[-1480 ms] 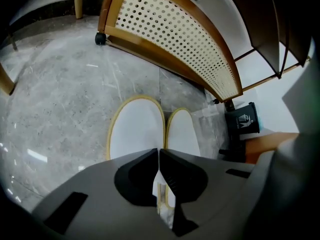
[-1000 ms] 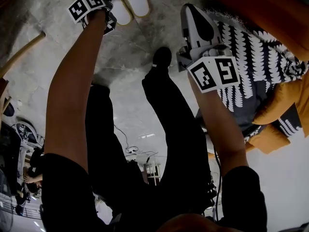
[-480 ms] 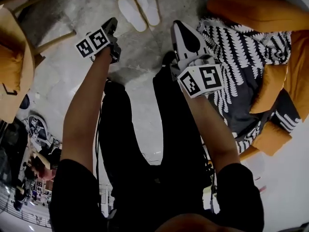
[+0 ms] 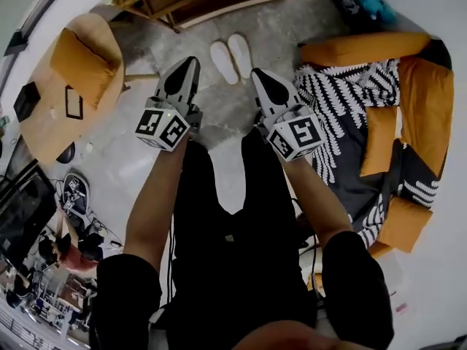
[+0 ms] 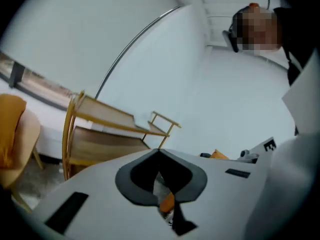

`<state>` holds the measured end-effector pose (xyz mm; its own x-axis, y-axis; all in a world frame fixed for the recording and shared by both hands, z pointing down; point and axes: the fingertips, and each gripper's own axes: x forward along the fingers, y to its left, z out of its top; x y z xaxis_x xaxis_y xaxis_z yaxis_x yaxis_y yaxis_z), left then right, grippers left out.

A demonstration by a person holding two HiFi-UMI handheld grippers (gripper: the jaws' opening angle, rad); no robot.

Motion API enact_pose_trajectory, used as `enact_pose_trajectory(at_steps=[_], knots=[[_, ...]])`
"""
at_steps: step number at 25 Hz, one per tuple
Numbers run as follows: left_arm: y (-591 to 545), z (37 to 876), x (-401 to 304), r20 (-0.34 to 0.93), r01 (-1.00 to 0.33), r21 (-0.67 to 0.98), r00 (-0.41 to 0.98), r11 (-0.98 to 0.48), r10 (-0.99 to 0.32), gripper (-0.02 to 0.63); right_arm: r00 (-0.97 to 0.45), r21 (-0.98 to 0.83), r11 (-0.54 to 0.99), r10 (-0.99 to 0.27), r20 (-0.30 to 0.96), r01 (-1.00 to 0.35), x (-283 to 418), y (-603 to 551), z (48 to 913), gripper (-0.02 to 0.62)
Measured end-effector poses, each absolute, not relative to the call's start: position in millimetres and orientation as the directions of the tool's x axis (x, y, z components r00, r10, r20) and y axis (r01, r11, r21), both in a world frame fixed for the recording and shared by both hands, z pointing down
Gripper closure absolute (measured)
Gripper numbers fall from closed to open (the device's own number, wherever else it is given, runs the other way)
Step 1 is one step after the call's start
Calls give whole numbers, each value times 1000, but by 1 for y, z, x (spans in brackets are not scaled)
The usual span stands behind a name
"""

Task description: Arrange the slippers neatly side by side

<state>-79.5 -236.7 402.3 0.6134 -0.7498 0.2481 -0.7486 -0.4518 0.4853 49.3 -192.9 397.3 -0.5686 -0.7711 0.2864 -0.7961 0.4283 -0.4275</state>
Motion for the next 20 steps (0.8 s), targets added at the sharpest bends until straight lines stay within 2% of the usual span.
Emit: enact_pose_trajectory(at_steps=[4, 8, 13, 17, 20], knots=[[-225, 284, -70, 146, -764, 358, 614, -538, -776, 591, -589, -375, 486, -773, 238, -790, 48, -211, 305, 563], [-213, 187, -72, 103, -815, 234, 563, -530, -820, 591, -582, -298, 518, -790, 192, -802, 57, -216, 213, 563], [-205, 80, -72, -10, -844, 163, 517, -512, -856, 591, -613, -67, 610, -779, 128, -789, 71, -204, 102, 563], [-181, 27, -85, -68, -872, 97, 474, -479, -878, 591, -631, -25, 632, -771, 82, -775, 83, -188, 45, 563], [-164, 19, -84, -73, -897, 77, 431, -436, -900, 589, -637, -41, 636, -770, 44, -771, 99, -176, 26, 563]])
